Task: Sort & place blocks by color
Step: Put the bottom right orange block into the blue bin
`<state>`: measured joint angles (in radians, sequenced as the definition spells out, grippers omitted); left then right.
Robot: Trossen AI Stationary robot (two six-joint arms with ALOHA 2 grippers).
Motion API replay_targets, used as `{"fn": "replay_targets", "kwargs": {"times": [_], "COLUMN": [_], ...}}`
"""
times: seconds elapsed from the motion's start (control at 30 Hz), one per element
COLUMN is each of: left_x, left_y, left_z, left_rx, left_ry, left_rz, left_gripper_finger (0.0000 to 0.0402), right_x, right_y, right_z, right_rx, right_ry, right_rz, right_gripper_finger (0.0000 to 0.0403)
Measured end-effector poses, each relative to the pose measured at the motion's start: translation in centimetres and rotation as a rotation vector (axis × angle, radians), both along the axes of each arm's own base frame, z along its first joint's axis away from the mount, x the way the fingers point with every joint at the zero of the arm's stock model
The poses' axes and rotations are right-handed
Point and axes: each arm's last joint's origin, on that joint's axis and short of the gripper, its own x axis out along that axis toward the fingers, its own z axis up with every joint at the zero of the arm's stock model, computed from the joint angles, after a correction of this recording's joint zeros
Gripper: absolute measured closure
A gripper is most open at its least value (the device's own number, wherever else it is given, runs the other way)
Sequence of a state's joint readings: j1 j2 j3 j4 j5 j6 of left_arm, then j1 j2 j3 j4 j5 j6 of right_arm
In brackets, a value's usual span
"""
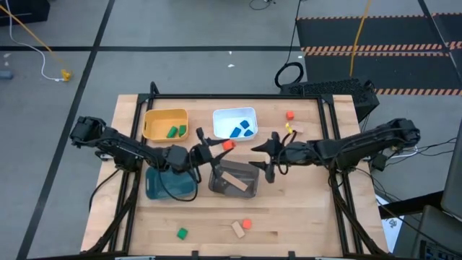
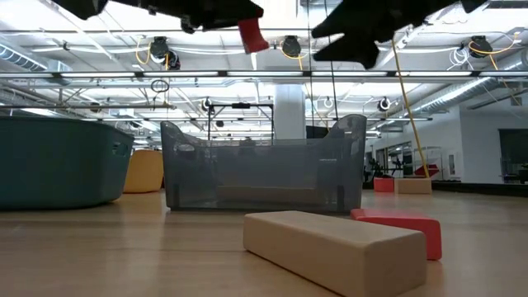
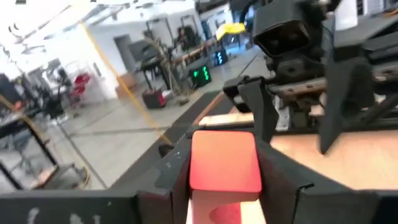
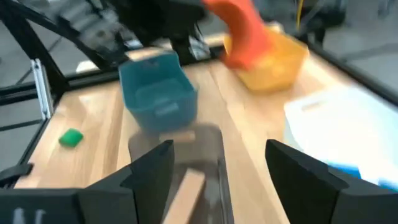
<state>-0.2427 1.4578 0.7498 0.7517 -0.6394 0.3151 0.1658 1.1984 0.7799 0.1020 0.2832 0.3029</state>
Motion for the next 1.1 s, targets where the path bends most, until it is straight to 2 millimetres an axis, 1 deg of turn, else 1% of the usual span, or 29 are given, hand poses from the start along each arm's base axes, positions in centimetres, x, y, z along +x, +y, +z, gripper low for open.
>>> {"fn": "replay_targets", "kwargs": {"times": [0.13,0.2,0.37,0.47,0.57,0.7,0.77,0.87,1.0,1.1], "left_x": [-1.0,-1.8,-5.0,-7.1,-8.9,-10.4,-11.0,-11.4,-11.7,-11.8], "left_y": [-0.6,-0.8,-1.1,-1.2,-1.2,-0.9,-0.9,-1.1,-1.6,-2.1], "left_z": [0.1,0.4,1.1,1.2,1.1,1.0,0.6,-0.2,-2.0,-3.1], "left_rx": [-0.071,-0.146,-0.436,-0.567,-0.665,-0.749,-0.795,-0.85,-0.899,-0.946], "left_ry": [0.045,0.057,0.092,0.139,0.22,0.345,0.423,0.509,0.651,0.739], "left_rz": [0.028,0.042,0.057,0.076,0.064,0.006,-0.011,0.017,0.067,0.096], "left_gripper_finger": [0.0262,0.0264,0.0265,0.0265,0.0265,0.0257,0.0251,0.0253,0.0266,0.0262], "right_x": [-0.8,-1.0,-1.5,-1.8,-1.9,-2.1,-2.2,-2.3,-2.5,-2.6], "right_y": [-0.1,-0.2,-0.3,-0.3,-0.3,-0.4,-0.3,-0.2,-0.3,-0.4], "right_z": [-0.6,-1.0,-2.4,-3.1,-3.6,-4.0,-4.2,-4.5,-4.8,-5.1], "right_rx": [0.065,0.088,0.119,0.137,0.156,0.199,0.231,0.258,0.252,0.228], "right_ry": [0.088,0.111,0.153,0.166,0.177,0.183,0.192,0.201,0.214,0.245], "right_rz": [-0.038,-0.054,-0.076,-0.088,-0.1,-0.121,-0.115,-0.103,-0.105,-0.104], "right_gripper_finger": [0.0157,0.0161,0.0168,0.0169,0.0169,0.0169,0.0169,0.017,0.017,0.017]}}
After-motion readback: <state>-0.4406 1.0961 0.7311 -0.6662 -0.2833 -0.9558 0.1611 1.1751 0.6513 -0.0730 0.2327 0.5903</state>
